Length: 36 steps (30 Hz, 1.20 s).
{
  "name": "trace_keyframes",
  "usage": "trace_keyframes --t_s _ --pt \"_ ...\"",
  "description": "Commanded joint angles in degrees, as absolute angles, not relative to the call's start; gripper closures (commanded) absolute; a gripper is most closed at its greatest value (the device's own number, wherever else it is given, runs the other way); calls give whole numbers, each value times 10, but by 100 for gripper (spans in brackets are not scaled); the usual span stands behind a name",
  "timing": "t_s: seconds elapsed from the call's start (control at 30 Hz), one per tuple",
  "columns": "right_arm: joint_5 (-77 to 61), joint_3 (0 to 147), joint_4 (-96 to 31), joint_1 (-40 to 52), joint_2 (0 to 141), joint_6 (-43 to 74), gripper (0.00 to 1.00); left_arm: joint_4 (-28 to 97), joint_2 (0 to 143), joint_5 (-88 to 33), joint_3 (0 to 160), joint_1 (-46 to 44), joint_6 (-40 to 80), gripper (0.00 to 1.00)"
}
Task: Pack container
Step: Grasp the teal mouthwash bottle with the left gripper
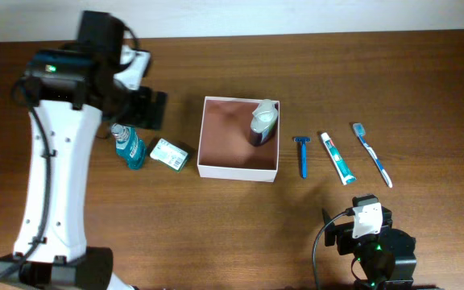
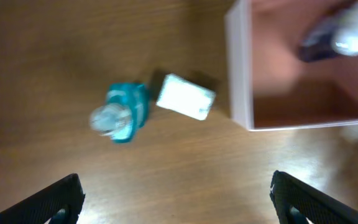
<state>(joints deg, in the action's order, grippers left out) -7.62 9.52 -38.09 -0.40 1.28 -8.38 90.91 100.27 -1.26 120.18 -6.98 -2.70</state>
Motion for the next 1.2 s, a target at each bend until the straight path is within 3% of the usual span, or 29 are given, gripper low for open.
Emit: trace_keyframes --t_s 0.0,0.3,0.5,0.7,0.8,0.93,1.03,1.17 --pt "-80 92 -381 -8 10 -85 1 898 1017 2 1160 -30 -36 3" --pt "-80 92 -381 -8 10 -85 1 739 1042 8 972 18 -42 7" --pt "-80 92 -381 -8 10 -85 1 687 1078 14 943 23 -59 11" --pt "-80 92 -381 -8 10 -85 1 677 1096 13 942 27 -61 46" --pt "-80 92 -381 -8 10 -85 1 680 1096 13 942 26 -61 48" --pt "-80 92 -381 -8 10 -85 1 696 1095 1 942 26 -61 65" --pt "-80 92 -381 -8 10 -85 1 715 1093 -17 954 26 -61 83" --pt "-80 92 -381 -8 10 -85 1 772 1084 -24 1015 23 -46 99"
